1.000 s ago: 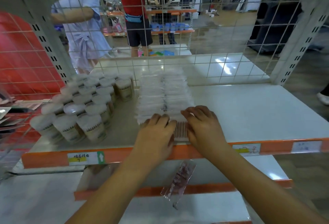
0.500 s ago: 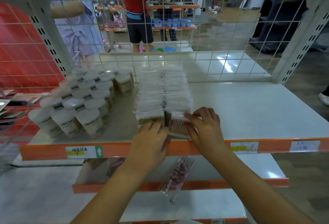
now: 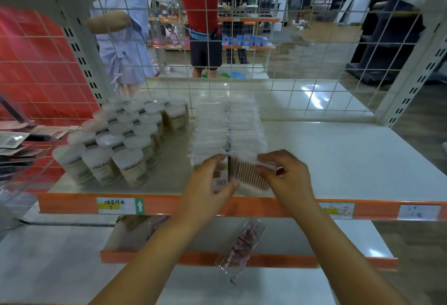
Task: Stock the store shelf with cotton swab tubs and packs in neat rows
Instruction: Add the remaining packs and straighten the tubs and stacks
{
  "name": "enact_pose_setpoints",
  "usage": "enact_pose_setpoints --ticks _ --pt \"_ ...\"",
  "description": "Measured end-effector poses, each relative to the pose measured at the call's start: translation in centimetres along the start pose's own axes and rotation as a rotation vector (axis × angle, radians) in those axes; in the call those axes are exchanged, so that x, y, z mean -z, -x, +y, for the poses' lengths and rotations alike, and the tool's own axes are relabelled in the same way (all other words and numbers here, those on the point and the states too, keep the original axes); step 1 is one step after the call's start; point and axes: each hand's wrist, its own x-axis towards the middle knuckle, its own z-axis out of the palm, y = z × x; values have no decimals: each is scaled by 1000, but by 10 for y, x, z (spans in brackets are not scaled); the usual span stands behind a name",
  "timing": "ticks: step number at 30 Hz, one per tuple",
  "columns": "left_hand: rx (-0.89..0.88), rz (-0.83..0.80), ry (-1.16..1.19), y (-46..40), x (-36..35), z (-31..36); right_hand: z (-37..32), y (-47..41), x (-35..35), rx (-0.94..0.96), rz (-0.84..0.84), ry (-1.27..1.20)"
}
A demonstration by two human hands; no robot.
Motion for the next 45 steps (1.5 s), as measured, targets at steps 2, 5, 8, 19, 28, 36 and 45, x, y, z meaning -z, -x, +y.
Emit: enact_pose_setpoints --ticks 2,5,8,19,28,36,45 --pt "92 -17 196 -6 3 0 -12 -1 9 -100 -19 -162" --pt "289 -119 605 -8 7 4 -25 1 18 -181 -85 -322" --pt "354 -180 746 -6 6 5 -29 4 16 -276 -93 -435" --pt "469 -57 1000 0 6 -8 -25 14 0 -565 -199 -860" --pt "494 -89 1027 3 6 -12 -24 16 -2 -538 -177 -807" --pt "442 -56 1164 1 9 7 -37 8 5 -357 -52 -634" --pt "335 34 1145 -2 10 22 -39 10 -6 -33 24 -259"
